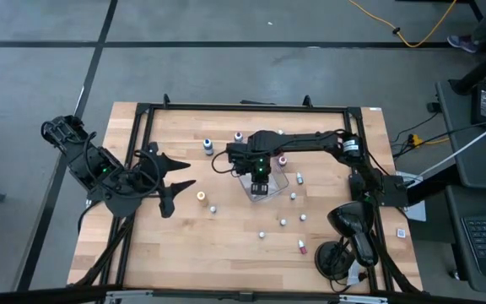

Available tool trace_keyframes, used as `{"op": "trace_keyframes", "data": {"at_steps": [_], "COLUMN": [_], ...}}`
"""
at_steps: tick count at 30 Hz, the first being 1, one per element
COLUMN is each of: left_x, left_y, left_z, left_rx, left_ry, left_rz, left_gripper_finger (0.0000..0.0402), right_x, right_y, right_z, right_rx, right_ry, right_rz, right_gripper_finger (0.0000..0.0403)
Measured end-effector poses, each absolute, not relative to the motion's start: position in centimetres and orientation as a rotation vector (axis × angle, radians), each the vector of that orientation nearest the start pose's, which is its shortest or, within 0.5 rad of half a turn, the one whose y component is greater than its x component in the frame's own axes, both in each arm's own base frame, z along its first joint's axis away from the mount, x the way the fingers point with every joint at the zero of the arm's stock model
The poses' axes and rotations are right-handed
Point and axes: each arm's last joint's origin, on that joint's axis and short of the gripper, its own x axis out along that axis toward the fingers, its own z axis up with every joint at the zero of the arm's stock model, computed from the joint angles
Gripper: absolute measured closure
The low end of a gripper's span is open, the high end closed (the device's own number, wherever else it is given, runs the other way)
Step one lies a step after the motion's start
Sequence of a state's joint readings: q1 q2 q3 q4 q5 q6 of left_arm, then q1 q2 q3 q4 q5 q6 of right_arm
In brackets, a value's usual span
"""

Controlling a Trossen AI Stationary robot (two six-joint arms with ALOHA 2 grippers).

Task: Pick & Place food coloring
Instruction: Put the small pink food coloring bottle into the bottom of the bin

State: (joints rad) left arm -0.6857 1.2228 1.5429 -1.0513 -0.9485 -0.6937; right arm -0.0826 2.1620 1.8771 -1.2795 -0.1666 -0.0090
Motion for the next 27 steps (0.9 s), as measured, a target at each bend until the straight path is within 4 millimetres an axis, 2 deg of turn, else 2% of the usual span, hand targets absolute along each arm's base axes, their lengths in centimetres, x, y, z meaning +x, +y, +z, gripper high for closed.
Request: {"op": "trace_keyframes", "data": {"at_steps": [5, 11, 21, 27], "left_x": [17.5, 17.5, 17.5, 17.5], "left_y": [-11.3, -11.3, -11.3, -11.3], "left_z": [42.9, 42.9, 42.9, 42.9], "left_rx": [-0.141, -0.141, -0.124, -0.122], "left_ry": [0.382, 0.382, 0.385, 0.386], "left_rz": [0.402, 0.402, 0.399, 0.398], "left_gripper_finger": [0.0190, 0.0190, 0.0191, 0.0192], "right_x": [41.9, 41.6, 42.1, 41.3], "right_y": [-2.7, -2.4, -1.5, -1.3], "right_z": [21.4, 19.9, 19.1, 17.7], "right_rx": [0.163, 0.171, 0.155, 0.178], "right_ry": [1.546, 1.567, 1.511, 1.568], "right_rz": [0.095, 0.104, 0.131, 0.148], "right_gripper_finger": [0.0341, 0.0341, 0.0341, 0.0341]}}
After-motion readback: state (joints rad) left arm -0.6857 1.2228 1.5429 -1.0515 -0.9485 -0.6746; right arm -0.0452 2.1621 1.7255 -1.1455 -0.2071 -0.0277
